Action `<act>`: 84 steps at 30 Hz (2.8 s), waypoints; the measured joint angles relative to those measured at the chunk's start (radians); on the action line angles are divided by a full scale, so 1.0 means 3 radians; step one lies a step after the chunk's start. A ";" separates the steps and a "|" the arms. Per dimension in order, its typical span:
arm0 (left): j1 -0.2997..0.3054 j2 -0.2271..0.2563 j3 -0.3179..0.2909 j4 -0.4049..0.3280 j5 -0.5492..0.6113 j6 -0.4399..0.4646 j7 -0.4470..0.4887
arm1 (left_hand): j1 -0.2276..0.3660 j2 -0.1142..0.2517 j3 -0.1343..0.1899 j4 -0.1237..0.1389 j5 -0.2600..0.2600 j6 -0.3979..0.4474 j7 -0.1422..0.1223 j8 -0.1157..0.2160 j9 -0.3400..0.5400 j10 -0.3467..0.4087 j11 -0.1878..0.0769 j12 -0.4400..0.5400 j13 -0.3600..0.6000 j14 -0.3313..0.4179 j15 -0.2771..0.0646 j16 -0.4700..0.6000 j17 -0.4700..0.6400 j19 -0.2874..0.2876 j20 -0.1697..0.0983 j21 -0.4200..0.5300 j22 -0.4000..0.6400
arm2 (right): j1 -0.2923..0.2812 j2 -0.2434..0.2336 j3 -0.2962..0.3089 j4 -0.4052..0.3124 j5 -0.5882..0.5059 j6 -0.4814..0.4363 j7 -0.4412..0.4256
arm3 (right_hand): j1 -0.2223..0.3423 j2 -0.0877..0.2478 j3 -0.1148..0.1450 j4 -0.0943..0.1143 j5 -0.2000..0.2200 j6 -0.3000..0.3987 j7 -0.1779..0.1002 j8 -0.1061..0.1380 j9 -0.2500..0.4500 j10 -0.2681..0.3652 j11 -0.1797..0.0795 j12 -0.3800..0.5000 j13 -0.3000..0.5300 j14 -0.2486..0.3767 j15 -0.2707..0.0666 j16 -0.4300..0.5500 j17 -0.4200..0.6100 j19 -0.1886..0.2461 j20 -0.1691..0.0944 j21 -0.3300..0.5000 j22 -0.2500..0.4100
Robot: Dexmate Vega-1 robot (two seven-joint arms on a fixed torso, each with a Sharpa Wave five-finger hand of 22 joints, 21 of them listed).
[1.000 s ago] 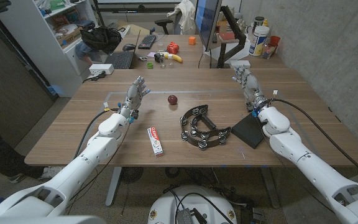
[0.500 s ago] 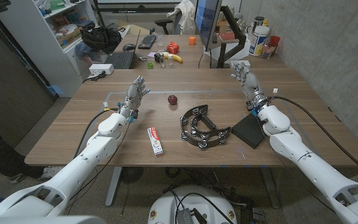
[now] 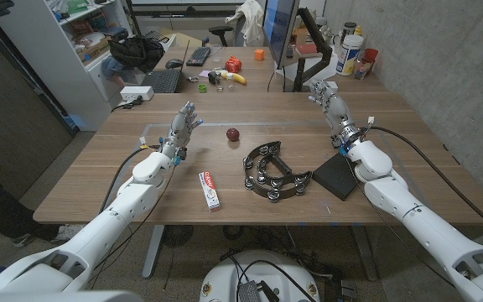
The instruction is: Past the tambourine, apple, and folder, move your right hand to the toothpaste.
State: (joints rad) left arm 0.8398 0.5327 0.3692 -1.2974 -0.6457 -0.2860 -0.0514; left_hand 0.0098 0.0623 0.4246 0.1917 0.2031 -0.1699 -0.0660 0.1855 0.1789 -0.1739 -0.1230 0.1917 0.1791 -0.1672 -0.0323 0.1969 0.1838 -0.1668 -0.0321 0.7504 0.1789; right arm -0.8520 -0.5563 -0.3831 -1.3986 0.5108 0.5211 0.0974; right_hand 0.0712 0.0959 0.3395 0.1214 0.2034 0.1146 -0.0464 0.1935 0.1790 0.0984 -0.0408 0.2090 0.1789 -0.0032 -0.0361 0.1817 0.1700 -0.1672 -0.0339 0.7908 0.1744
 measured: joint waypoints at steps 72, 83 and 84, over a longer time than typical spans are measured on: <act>0.0110 0.0067 -0.0066 -0.0140 -0.0031 0.0009 0.0072 | -0.0009 0.0009 -0.0028 0.0000 0.0000 0.0000 0.0000 0.0000 0.0000 0.0006 0.0029 0.0016 0.0000 0.0000 0.0000 0.0000 0.0000 0.0000 0.0000 -0.0013 0.0017 | 0.0066 -0.0281 -0.0202 -0.0613 -0.0892 0.0292 0.0130 | 0.0037 0.0023 0.0000 0.0000 0.0000 0.0017 0.0018 0.0000 0.0000 0.0029 -0.0006 0.0000 0.0000 0.0005 0.0007 0.0000 -0.0001 0.0013 -0.0012 -0.0078 0.0000; 0.0121 0.0076 -0.0074 -0.0145 -0.0038 0.0012 0.0075 | -0.0009 0.0009 -0.0028 0.0000 0.0000 0.0000 0.0000 0.0000 0.0000 0.0006 0.0029 0.0016 0.0000 0.0000 0.0000 0.0000 0.0000 0.0000 0.0000 -0.0013 0.0017 | 0.0052 -0.0313 -0.0213 -0.0705 -0.1055 0.0363 0.0118 | 0.0037 0.0023 0.0000 0.0000 0.0000 0.0017 0.0018 0.0000 0.0000 0.0029 -0.0006 0.0000 0.0000 0.0005 0.0007 0.0000 -0.0001 0.0025 0.0000 -0.0097 0.0000; 0.0122 0.0077 -0.0074 -0.0145 -0.0038 0.0012 0.0075 | -0.0009 0.0009 -0.0028 0.0000 0.0000 0.0000 0.0000 0.0000 0.0000 0.0006 0.0029 0.0016 0.0000 0.0000 0.0000 0.0000 0.0000 0.0000 0.0000 -0.0013 0.0017 | 0.0050 -0.0317 -0.0213 -0.0714 -0.1079 0.0371 0.0114 | 0.0037 0.0023 0.0000 0.0000 0.0000 0.0017 0.0018 0.0000 0.0000 0.0029 -0.0006 0.0000 0.0000 0.0005 0.0007 0.0000 -0.0001 0.0025 0.0000 -0.0097 0.0000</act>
State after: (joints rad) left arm 0.8763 0.5556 0.3470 -1.3410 -0.6571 -0.2823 -0.0290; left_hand 0.0071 0.0650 0.4161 0.1916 0.2030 -0.1699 -0.0660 0.1855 0.1789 -0.1721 -0.1142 0.1965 0.1790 -0.1672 -0.0323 0.1968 0.1837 -0.1668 -0.0321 0.7464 0.1839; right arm -0.8370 -0.6513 -0.4470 -1.6128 0.1873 0.6324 0.1316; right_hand 0.0823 0.1029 0.3396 0.1215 0.2034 0.1197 -0.0410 0.1935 0.1789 0.1071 -0.0427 0.2090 0.1788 -0.0016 -0.0341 0.1817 0.1698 -0.1597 -0.0339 0.7617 0.1744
